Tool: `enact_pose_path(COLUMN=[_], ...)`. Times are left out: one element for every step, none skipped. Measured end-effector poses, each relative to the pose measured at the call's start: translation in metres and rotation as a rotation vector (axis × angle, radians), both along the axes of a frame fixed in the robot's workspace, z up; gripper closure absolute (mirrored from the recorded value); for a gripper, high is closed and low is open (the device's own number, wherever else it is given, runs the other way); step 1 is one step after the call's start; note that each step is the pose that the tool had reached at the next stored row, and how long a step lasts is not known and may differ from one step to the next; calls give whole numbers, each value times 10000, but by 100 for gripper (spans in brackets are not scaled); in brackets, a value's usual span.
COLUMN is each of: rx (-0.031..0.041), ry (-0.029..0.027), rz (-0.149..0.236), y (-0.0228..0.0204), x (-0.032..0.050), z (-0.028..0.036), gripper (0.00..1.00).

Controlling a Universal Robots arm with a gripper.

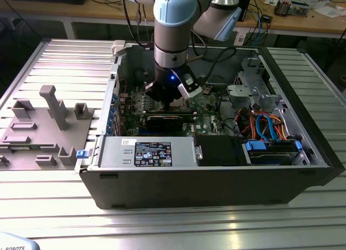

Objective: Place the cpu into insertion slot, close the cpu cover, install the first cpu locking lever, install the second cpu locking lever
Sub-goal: 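Install the second cpu locking lever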

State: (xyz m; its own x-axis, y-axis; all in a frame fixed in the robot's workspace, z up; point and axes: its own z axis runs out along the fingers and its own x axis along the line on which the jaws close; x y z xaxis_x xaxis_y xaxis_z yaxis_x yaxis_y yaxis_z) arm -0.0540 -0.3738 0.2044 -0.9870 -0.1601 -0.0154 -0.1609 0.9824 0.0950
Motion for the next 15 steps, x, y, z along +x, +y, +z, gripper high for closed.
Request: enact_pose_path(rx=[-77, -162, -229, -286, -323, -371, -432, -465, -516, -648, -779, -841, -884, -935, -971], ry=[5, 12, 19, 29, 41, 56, 69, 70, 69, 63, 69, 70, 71, 71, 71], rz=[0, 0, 0, -2, -1, 2, 0, -1, -7, -24, -40, -46, -50, -50, -53], y=[16, 32, 41, 50, 57, 64, 71, 79, 88, 107, 121, 131, 150, 177, 196], x=[24, 53, 72, 103, 138, 179, 213, 232, 237, 246, 253, 256, 259, 262, 263], z=[0, 0, 0, 0, 0, 0, 0, 0, 1, 9, 23, 29, 32, 45, 63], gripper=[89, 89, 89, 89, 89, 89, 89, 89, 89, 89, 89, 89, 89, 89, 89])
